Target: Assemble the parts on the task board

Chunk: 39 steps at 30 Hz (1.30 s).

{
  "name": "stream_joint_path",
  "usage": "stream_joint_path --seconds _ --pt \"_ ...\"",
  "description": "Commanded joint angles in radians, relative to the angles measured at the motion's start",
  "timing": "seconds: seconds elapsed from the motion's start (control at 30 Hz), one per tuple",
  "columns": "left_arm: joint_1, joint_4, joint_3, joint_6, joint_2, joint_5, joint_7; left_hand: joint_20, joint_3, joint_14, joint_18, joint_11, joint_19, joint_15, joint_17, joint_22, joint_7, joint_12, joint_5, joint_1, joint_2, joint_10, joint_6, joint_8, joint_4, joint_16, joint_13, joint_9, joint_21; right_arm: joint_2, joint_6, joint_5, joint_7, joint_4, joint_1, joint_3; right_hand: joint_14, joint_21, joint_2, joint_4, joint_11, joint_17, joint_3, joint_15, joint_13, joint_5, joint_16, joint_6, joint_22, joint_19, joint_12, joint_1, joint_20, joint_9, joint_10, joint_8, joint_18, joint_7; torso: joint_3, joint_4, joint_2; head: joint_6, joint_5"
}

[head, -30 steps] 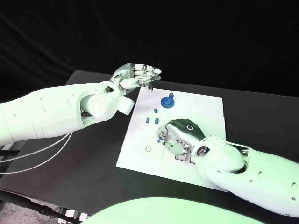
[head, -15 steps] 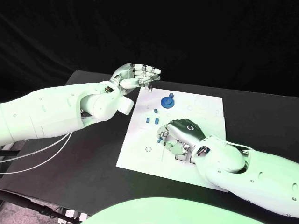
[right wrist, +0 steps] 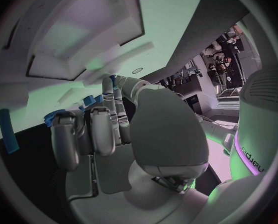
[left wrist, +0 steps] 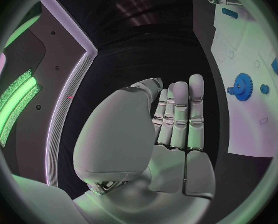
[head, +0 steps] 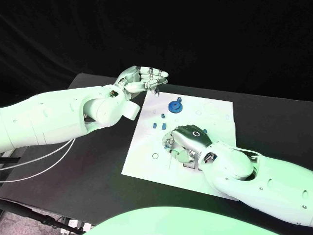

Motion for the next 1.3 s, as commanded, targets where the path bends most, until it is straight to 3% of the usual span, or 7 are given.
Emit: stream_joint_path --seconds 0.03,0.3,0.57,0.9,1.1,1.2,1.3 --pt "0.001 0.003 0.001 0.004 0.001 0.003 0.004 -0.002 0.005 -0.003 0.006 0.000 -0.002 0.003 -0.002 -0.001 0.001 0.004 0.001 -0.004 -0.007 -0.010 -0.008 -0.005 -0.002 -0.004 0.002 -0.001 -0.007 0.003 0.066 -0.017 -0.015 -0.003 -0.003 -0.003 0.037 -0.005 -0.001 -0.004 -0.007 -0.001 0.000 -0.009 -0.001 -0.008 -0.006 0.004 0.234 0.075 -0.004 -0.009 -0.008 0.002 0.001 0.002 -0.015 0.000 -0.0003 -0.0002 0.000 0.000 0.000" --pt "0.001 0.002 0.001 0.004 0.002 0.002 0.003 -0.002 0.005 -0.003 0.006 0.000 -0.002 0.003 -0.002 -0.001 0.001 0.004 0.001 -0.004 -0.007 -0.010 -0.008 -0.005 -0.002 -0.004 0.002 -0.001 -0.007 0.005 0.067 -0.018 -0.016 -0.003 -0.003 -0.004 0.036 -0.009 -0.008 -0.001 -0.001 -0.004 0.000 -0.005 -0.004 -0.020 -0.006 -0.014 0.232 0.073 -0.019 -0.027 -0.006 -0.003 -0.013 -0.011 -0.014 0.007 0.0003 -0.0001 -0.001 0.001 0.000" --pt "0.001 0.002 0.001 0.006 0.002 0.002 0.000 -0.001 0.007 -0.004 0.006 0.000 -0.002 0.004 -0.003 -0.001 0.002 0.005 0.001 -0.005 -0.008 -0.014 -0.010 -0.006 -0.003 -0.004 0.002 -0.001 -0.008 -0.006 -0.007 -0.020 -0.027 0.004 -0.003 -0.004 0.032 -0.055 -0.049 0.012 0.036 -0.013 0.001 0.025 -0.024 -0.036 -0.010 -0.107 0.209 0.049 -0.065 -0.067 0.016 -0.032 -0.090 -0.076 -0.004 0.045 0.0005 -0.0011 -0.001 0.004 -0.001" --pt "0.001 0.000 0.001 0.008 0.001 0.002 -0.002 -0.001 0.007 -0.004 0.006 0.001 -0.002 0.004 -0.003 -0.001 0.002 0.005 0.001 -0.005 -0.008 -0.015 -0.012 -0.006 -0.004 -0.004 0.002 -0.002 -0.008 -0.061 -0.070 -0.021 -0.034 0.066 0.008 0.002 0.028 -0.074 -0.064 0.016 0.038 -0.025 -0.006 0.028 -0.027 -0.052 -0.015 -0.118 0.200 0.040 -0.065 -0.080 0.023 -0.038 -0.103 -0.088 0.001 0.043 0.0008 -0.0003 -0.002 0.011 -0.007" --pt "0.001 -0.001 0.001 0.009 0.001 0.002 -0.002 -0.001 0.007 -0.004 0.006 0.001 -0.002 0.004 -0.003 -0.001 0.002 0.005 0.001 -0.005 -0.008 -0.015 -0.012 -0.006 -0.004 -0.004 0.002 -0.002 -0.008 -0.135 -0.037 0.027 -0.052 0.124 0.046 0.013 0.024 -0.091 -0.076 0.027 0.035 -0.038 -0.024 0.027 -0.027 -0.059 -0.022 -0.110 0.191 0.032 -0.062 -0.100 0.025 -0.039 -0.106 -0.087 0.006 0.036 0.0002 -0.0021 -0.002 0.017 -0.015" --pt "0.001 -0.001 0.000 0.010 0.000 0.002 -0.002 -0.001 0.007 -0.004 0.006 0.001 -0.002 0.004 -0.003 -0.001 0.002 0.005 0.001 -0.005 -0.008 -0.015 -0.012 -0.006 -0.004 -0.004 0.002 -0.002 -0.008 -0.189 -0.008 0.069 -0.052 0.145 0.086 0.017 0.021 -0.126 -0.081 0.035 0.032 -0.051 -0.082 0.024 -0.032 -0.022 -0.028 -0.114 0.174 0.017 -0.060 -0.115 0.022 -0.045 -0.129 -0.096 0.014 0.032 -0.0005 -0.0030 -0.002 0.024 -0.025" --pt "0.001 -0.001 0.000 0.011 0.000 0.002 -0.003 -0.001 0.007 -0.004 0.006 0.001 -0.002 0.004 -0.003 -0.001 0.002 0.005 0.001 -0.005 -0.008 -0.015 -0.012 -0.006 -0.004 -0.004 0.002 -0.002 -0.008 -0.229 0.021 0.089 -0.047 0.152 0.120 0.020 0.022 -0.139 -0.075 0.038 0.028 -0.048 -0.115 0.022 -0.034 -0.021 -0.026 -0.121 0.167 0.012 -0.060 -0.112 0.020 -0.048 -0.142 -0.102 0.016 0.027 -0.0011 -0.0024 -0.003 0.029 -0.037"
